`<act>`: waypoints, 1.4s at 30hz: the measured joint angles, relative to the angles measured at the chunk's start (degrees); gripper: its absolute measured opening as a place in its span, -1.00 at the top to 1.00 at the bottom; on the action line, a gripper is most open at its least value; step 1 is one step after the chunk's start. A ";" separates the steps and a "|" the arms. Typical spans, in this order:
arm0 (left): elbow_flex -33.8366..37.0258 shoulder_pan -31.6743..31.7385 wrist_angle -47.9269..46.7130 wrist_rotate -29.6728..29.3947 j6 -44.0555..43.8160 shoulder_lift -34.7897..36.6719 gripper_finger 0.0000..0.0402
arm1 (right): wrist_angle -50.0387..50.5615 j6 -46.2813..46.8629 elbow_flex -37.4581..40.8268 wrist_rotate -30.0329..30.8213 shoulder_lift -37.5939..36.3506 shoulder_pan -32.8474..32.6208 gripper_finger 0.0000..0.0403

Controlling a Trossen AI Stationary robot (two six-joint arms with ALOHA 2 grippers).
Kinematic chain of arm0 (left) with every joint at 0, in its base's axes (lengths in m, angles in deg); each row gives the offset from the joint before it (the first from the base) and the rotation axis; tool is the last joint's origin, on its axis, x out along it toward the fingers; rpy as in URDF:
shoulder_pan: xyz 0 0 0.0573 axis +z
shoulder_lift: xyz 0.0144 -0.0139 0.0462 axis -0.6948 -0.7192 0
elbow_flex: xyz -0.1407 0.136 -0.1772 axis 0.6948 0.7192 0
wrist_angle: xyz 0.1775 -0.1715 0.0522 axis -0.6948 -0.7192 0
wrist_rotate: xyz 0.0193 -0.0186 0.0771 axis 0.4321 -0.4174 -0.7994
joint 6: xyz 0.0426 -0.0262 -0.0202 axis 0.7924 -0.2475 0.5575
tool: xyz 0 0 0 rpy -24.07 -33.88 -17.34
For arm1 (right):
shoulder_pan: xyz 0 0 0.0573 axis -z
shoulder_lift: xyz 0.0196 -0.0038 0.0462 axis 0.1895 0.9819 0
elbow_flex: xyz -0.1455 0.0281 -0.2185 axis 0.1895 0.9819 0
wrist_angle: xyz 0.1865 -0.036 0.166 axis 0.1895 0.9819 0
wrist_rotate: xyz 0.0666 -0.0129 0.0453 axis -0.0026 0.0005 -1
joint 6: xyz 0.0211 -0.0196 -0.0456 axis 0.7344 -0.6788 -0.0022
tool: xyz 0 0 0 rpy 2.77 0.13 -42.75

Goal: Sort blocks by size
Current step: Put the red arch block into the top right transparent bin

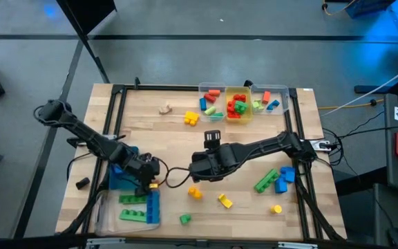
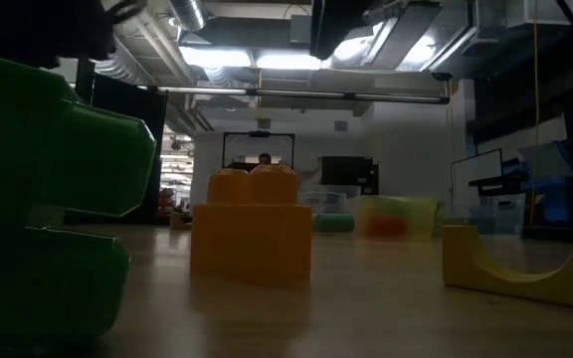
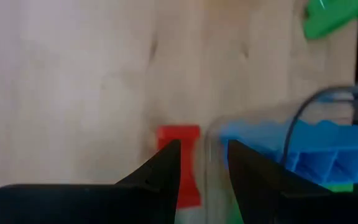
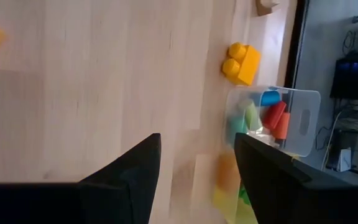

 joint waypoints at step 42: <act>-0.22 -1.97 3.68 -1.86 4.78 -11.89 -0.26 | -0.03 -1.48 -0.03 -0.15 -8.02 0.24 -0.03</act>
